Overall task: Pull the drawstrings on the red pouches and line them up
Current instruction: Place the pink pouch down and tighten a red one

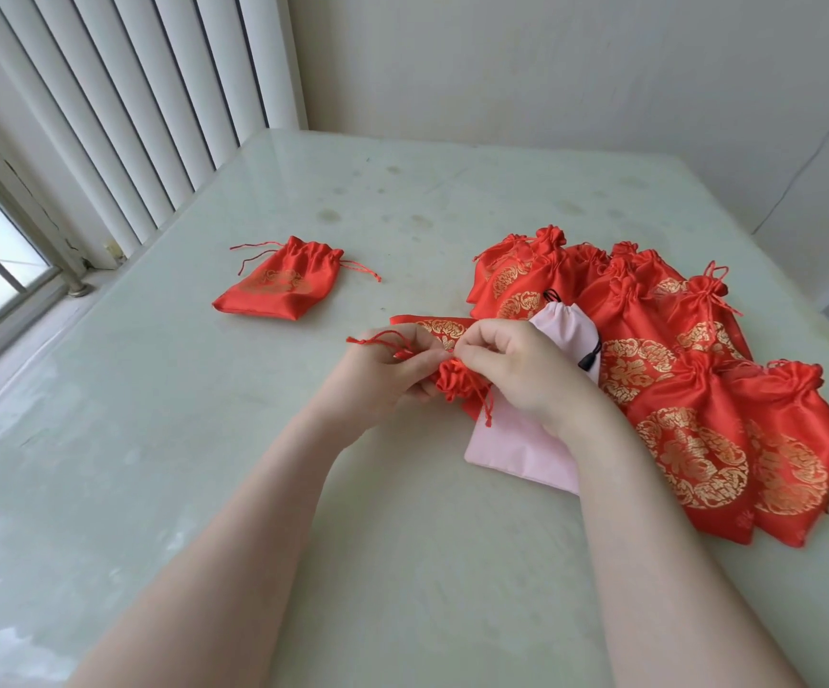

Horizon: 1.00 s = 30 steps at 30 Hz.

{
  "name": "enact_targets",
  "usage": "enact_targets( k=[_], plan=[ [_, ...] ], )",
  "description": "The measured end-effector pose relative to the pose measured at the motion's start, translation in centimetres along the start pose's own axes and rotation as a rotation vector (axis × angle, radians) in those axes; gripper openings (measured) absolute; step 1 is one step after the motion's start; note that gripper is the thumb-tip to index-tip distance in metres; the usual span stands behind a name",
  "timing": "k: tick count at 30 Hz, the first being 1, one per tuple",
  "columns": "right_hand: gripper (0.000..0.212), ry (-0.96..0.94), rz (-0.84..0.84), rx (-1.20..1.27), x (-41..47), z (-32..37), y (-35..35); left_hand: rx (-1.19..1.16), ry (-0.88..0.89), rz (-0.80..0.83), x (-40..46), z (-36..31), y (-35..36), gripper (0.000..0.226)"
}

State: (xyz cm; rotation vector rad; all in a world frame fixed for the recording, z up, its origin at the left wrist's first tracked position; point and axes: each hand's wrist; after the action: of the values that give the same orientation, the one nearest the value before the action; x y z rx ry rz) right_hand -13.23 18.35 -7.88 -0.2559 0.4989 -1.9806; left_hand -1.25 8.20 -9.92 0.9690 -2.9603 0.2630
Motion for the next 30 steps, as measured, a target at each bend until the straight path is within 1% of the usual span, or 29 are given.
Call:
enact_targets(
  k=[2, 5, 7, 10, 13, 15, 16, 18, 20, 23, 25, 27, 29, 30],
  plan=[
    [0.015, -0.001, 0.039, 0.024, -0.1, 0.0, 0.1, 0.178, 0.080, -0.004, 0.0, 0.3, -0.4, 0.018],
    [0.012, -0.027, 0.102, 0.032, -0.2, 0.1, 0.4, 0.523, 0.279, -0.033, 0.0, 0.9, -0.9, 0.008],
    [0.015, -0.014, 0.107, 0.074, -0.2, 0.1, 0.5, 0.604, 0.361, -0.101, 0.0, 1.2, -0.9, 0.016],
    [0.019, 0.035, 0.069, 0.132, -0.2, 0.2, 0.4, 0.632, 0.429, -0.208, 0.1, 1.0, -0.6, 0.017],
    [0.017, 0.096, 0.000, 0.248, 0.0, 0.1, 0.8, 0.630, 0.498, -0.288, 0.0, 0.9, -0.2, 0.023],
    [0.012, 0.132, -0.012, 0.323, 0.0, 0.1, 1.0, 0.627, 0.532, -0.302, -0.1, 0.7, -0.1, 0.016],
    [0.012, 0.139, 0.010, 0.347, 0.0, 0.1, 1.0, 0.628, 0.541, -0.302, -0.1, 0.6, 0.0, 0.011],
    [0.014, 0.143, 0.064, 0.406, -0.1, 0.1, 0.9, 0.608, 0.544, -0.298, -0.1, 0.6, -0.1, 0.010],
    [0.011, 0.155, 0.081, 0.456, -0.1, 0.1, 0.8, 0.574, 0.542, -0.285, 0.0, 0.7, -0.2, 0.008],
    [0.004, 0.170, 0.099, 0.457, -0.1, 0.2, 0.9, 0.515, 0.524, -0.266, 0.1, 0.8, -0.1, 0.002],
    [0.014, 0.187, 0.041, 0.436, 0.1, 0.1, 1.1, 0.491, 0.528, -0.254, 0.1, 1.0, -0.1, 0.005],
    [0.022, 0.187, -0.103, 0.391, 0.1, 0.2, 1.2, 0.492, 0.567, -0.210, 0.0, 1.0, -0.1, 0.008],
    [0.017, 0.107, -0.288, 0.169, 0.3, -0.2, 1.1, 0.507, 0.611, -0.152, 0.0, 1.0, 0.1, 0.015],
    [0.014, 0.069, -0.347, 0.065, 0.2, -0.2, 1.1, 0.517, 0.626, -0.133, 0.0, 1.1, 0.2, 0.020]
  ],
)
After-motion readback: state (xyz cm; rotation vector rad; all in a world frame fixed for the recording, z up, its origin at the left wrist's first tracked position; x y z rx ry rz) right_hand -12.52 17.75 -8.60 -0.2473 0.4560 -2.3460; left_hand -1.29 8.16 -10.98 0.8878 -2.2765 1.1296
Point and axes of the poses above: each hand's wrist, its own x-axis towards the middle knuckle, its own y-axis out of the palm, z = x × y, and after that the axes turned 2 degrees about y, right-handed
